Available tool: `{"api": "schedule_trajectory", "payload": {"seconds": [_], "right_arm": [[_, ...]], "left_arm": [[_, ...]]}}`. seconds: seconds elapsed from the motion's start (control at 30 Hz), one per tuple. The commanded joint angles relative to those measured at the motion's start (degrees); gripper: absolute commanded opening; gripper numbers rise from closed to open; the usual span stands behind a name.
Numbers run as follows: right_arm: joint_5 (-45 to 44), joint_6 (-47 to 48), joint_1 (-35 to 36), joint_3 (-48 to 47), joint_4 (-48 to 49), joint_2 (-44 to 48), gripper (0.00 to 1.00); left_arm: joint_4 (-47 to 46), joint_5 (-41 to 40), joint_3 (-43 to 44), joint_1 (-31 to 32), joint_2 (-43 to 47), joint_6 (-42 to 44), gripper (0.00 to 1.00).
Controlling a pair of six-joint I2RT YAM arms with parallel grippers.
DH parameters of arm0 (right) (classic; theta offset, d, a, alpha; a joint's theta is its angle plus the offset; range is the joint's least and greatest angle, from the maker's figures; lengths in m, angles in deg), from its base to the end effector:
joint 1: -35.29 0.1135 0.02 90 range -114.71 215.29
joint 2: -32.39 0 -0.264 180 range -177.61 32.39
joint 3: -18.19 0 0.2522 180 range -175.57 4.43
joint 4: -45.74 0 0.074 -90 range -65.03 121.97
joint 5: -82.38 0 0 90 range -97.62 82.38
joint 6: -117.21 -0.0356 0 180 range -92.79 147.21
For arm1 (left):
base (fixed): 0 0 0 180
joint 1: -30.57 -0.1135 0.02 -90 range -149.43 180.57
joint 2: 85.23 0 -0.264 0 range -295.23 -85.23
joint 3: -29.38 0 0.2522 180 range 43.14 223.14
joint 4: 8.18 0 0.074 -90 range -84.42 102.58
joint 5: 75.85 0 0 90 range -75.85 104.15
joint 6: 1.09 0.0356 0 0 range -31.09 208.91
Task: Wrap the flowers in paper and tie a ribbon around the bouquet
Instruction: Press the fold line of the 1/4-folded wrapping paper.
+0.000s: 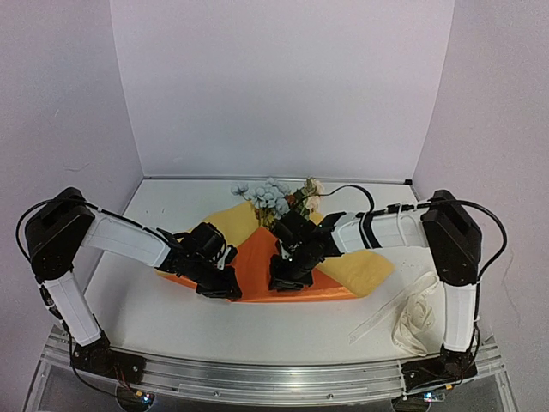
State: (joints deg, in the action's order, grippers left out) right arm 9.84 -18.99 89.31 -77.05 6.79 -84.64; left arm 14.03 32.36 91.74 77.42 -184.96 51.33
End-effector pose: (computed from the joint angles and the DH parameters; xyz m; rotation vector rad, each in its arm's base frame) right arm 0.2422 0.3518 0.1609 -0.3156 2.9023 0.8715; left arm 0.2105 -0.2408 0.1277 0.3521 2.8151 -0.8542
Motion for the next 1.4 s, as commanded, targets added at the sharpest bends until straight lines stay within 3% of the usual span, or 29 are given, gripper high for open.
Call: {"api": "schedule_trajectory", "payload": {"seconds": [0.0,0.43,0.73,1.03,1.37], "right_arm": [[-2.98,-3.06,-0.12,3.62,5.98,0.31,0.21],[-5.71,-1.93,-1.43,17.75,8.14,7.12,0.2],[-4.04,-0.57,-1.88,17.94,7.7,6.79,0.2],[-3.3,-0.07,-2.18,18.27,7.7,6.81,0.2],[-2.11,0.65,-2.73,19.41,7.7,7.42,0.2]], "left_arm": [[-0.07,-1.32,-1.01,0.17,0.15,-0.11,0.16],[1.01,-2.53,-1.47,0.1,0.92,-1.12,0.16],[4.39,-9.81,-3.53,-1.04,4.58,-5.73,0.17],[9.88,-15.79,-11.39,-5.83,10.98,-11.92,0.17],[12.01,-16.0,-19.02,-19.5,18.53,-17.68,0.17]]}}
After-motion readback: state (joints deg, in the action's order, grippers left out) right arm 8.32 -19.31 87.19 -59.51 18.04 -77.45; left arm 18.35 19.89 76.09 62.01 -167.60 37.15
